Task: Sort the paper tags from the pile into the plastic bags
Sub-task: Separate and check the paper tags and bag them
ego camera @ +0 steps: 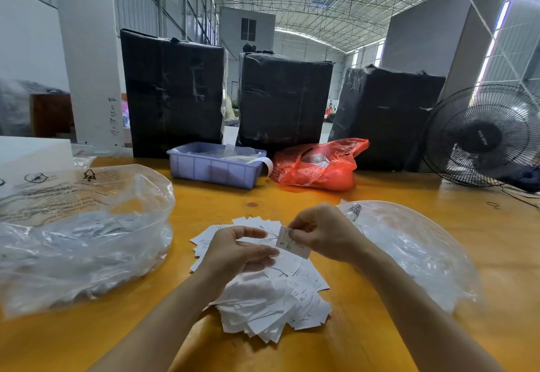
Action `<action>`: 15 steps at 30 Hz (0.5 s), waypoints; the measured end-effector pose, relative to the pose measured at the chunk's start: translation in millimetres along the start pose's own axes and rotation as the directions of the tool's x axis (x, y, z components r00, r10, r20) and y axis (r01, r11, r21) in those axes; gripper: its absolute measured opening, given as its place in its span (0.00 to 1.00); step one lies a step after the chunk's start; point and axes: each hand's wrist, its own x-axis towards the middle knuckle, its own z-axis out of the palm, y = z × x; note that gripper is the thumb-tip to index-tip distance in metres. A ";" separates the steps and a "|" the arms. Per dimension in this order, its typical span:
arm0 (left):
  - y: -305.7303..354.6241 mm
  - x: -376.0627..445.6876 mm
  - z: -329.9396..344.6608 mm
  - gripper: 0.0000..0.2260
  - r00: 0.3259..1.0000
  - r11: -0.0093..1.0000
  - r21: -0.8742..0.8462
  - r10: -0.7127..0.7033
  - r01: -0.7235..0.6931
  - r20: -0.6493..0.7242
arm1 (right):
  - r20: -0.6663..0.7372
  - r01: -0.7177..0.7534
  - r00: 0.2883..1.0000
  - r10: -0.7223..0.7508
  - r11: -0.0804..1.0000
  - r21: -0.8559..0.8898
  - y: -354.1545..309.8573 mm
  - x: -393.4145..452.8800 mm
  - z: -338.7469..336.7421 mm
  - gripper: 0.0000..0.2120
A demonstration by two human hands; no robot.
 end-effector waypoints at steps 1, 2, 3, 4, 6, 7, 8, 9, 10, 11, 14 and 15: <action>-0.3 0.4 -0.2 0.16 1.000 1.000 -0.002 0.002 -0.002 0.001 | 0.002 -0.001 1.000 0.001 1.000 0.003 0.1 0.0 -0.1 0.07; -0.6 0.6 -0.2 0.16 1.000 1.000 -0.003 0.003 -0.003 0.000 | 0.008 -0.002 1.000 0.002 1.000 0.004 -0.1 0.0 0.0 0.07; -1.0 0.7 -0.4 0.16 1.000 1.000 -0.003 0.004 -0.004 -0.001 | 0.017 -0.004 1.000 0.004 1.000 0.004 -0.4 0.0 0.0 0.07; -1.3 1.2 -0.5 0.15 1.000 1.000 -0.002 0.005 -0.005 -0.003 | 0.029 -0.008 1.000 0.008 1.000 0.004 -0.7 0.0 0.1 0.07; -2.0 1.9 -1.0 0.15 1.000 1.000 -0.001 0.008 -0.008 -0.008 | 0.066 -0.024 0.998 0.023 1.000 0.010 -0.8 -0.3 0.9 0.07; -2.3 2.2 -1.1 0.14 1.000 1.000 0.000 0.010 -0.010 -0.009 | 0.087 -0.032 0.996 0.031 0.999 0.011 -0.8 -0.6 1.5 0.07; -2.5 2.3 -1.2 0.14 1.000 1.000 0.002 0.012 -0.012 -0.008 | 0.104 -0.041 0.994 0.039 0.999 0.012 -0.8 -1.0 2.0 0.07; -2.6 2.4 -1.3 0.13 1.000 1.000 0.006 0.014 -0.014 -0.006 | 0.117 -0.049 0.992 0.048 0.999 0.012 -0.8 -1.4 2.5 0.07; -2.7 2.3 -1.2 0.13 1.000 1.000 0.009 0.016 -0.016 -0.002 | 0.128 -0.056 0.990 0.054 0.998 0.015 -1.0 -1.6 2.9 0.07; -2.7 2.2 -1.2 0.13 1.000 1.000 0.012 0.017 -0.017 0.004 | 0.139 -0.062 0.989 0.059 0.998 0.018 -1.4 -1.9 3.4 0.07; -3.0 1.6 -0.2 0.13 1.000 1.000 0.017 0.013 -0.014 0.027 | 0.179 -0.084 0.981 0.074 0.995 0.046 -3.0 -1.7 4.6 0.07; -3.0 1.4 0.1 0.13 1.000 1.000 0.016 0.011 -0.012 0.028 | 0.194 -0.098 0.977 0.084 0.993 0.061 -3.2 -1.7 4.5 0.07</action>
